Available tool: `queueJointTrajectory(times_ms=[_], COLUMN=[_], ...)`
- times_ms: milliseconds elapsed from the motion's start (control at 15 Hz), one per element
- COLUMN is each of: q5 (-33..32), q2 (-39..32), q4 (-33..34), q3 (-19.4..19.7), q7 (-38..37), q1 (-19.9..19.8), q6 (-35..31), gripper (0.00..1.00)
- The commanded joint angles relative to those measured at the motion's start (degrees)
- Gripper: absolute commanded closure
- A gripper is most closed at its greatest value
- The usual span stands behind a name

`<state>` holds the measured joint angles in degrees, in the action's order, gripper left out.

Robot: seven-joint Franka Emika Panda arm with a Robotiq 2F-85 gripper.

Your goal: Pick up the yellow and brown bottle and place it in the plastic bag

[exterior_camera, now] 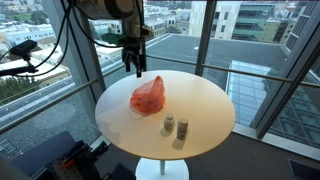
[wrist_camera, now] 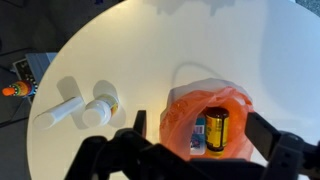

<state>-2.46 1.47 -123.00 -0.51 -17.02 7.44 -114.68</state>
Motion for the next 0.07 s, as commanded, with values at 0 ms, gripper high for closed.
queueJointTrajectory(times_ms=[0], q5=[0.05], q2=[0.00], q4=[0.11], q3=[-1.39], q7=[0.05], q1=[-1.38], q6=[0.16], gripper=[0.00])
